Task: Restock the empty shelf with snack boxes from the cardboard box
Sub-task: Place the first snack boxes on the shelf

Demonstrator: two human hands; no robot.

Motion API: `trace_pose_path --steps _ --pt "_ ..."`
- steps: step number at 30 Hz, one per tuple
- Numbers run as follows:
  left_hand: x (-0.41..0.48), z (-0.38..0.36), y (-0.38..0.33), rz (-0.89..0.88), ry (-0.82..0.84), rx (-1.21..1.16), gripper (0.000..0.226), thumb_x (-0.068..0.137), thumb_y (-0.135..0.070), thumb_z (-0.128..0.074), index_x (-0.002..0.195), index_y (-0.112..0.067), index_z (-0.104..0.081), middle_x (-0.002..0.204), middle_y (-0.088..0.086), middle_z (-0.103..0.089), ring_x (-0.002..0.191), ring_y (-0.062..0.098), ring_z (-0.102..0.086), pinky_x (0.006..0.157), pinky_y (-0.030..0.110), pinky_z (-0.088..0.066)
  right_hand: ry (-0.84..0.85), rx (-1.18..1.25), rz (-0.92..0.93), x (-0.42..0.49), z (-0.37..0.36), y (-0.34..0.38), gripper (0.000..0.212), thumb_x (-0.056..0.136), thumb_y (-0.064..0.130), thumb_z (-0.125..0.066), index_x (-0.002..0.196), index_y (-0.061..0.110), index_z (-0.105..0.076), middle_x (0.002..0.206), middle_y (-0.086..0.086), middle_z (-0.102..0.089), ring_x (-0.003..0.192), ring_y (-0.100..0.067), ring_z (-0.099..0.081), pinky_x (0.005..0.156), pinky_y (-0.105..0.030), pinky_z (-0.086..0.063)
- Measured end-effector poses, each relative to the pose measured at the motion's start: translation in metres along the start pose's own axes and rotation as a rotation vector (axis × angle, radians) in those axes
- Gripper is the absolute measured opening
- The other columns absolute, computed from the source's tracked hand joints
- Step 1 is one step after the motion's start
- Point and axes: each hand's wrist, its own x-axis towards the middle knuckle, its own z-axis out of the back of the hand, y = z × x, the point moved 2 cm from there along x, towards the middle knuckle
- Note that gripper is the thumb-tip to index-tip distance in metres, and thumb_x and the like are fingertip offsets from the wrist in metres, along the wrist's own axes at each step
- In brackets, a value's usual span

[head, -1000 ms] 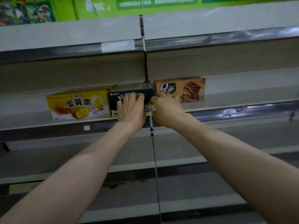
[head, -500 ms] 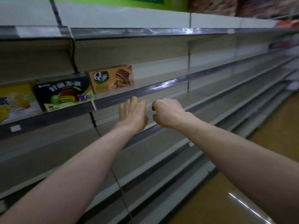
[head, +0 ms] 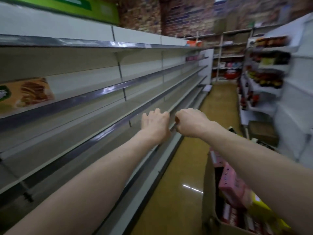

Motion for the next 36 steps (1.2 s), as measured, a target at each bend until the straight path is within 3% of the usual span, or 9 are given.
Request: trace_pose_path --steps 5,11,20,27,33,36 --pt "0.021 0.001 -0.088 -0.133 0.0 -0.079 0.042 0.093 -0.032 -0.058 0.132 -0.019 -0.048 0.126 0.008 -0.049 0.117 0.029 -0.051 0.094 0.04 -0.038 0.02 -0.011 -0.127 -0.029 0.012 -0.091 0.023 0.091 0.027 -0.055 0.111 0.018 -0.061 0.108 -0.005 -0.064 0.097 -0.027 -0.061 0.068 -0.032 -0.045" --pt "0.046 -0.007 -0.186 -0.291 0.087 -0.193 0.054 0.09 -0.031 -0.062 0.14 -0.022 -0.042 0.13 0.008 -0.046 0.117 0.028 -0.05 0.092 0.04 -0.046 0.042 0.006 -0.283 -0.061 0.02 -0.202 0.017 0.089 0.029 -0.059 0.102 0.019 -0.065 0.099 -0.003 -0.066 0.09 -0.025 -0.063 0.074 -0.034 -0.054" --pt "0.086 -0.045 -0.279 -0.298 0.2 -0.23 0.055 0.089 -0.034 -0.063 0.139 -0.022 -0.044 0.125 0.007 -0.047 0.111 0.025 -0.051 0.089 0.042 -0.05 0.085 0.04 -0.394 -0.096 -0.001 -0.326 0.013 0.087 0.03 -0.061 0.094 0.022 -0.069 0.101 -0.005 -0.068 0.092 -0.026 -0.062 0.08 -0.038 -0.054" --pt "0.104 -0.078 -0.32 -0.266 0.276 -0.286 0.057 0.088 -0.031 -0.064 0.14 -0.021 -0.043 0.128 0.007 -0.046 0.113 0.024 -0.05 0.092 0.042 -0.05 0.136 0.093 -0.453 -0.104 -0.028 -0.385 0.015 0.087 0.029 -0.061 0.097 0.023 -0.07 0.104 -0.004 -0.068 0.094 -0.026 -0.063 0.082 -0.042 -0.055" --pt "0.123 -0.117 -0.344 -0.291 0.371 -0.32 0.057 0.086 -0.032 -0.067 0.138 -0.021 -0.044 0.125 0.007 -0.047 0.104 0.022 -0.052 0.08 0.036 -0.048 0.211 0.126 -0.484 -0.101 -0.068 -0.41 0.018 0.09 0.03 -0.06 0.102 0.021 -0.069 0.1 -0.004 -0.068 0.089 -0.025 -0.062 0.073 -0.033 -0.052" --pt "0.134 -0.14 -0.355 -0.297 0.426 -0.334 0.059 0.086 -0.033 -0.068 0.138 -0.021 -0.044 0.127 0.008 -0.046 0.106 0.025 -0.053 0.085 0.039 -0.05 0.239 0.152 -0.528 -0.098 -0.087 -0.421 0.019 0.089 0.031 -0.061 0.102 0.02 -0.07 0.098 -0.004 -0.068 0.089 -0.024 -0.062 0.076 -0.035 -0.054"
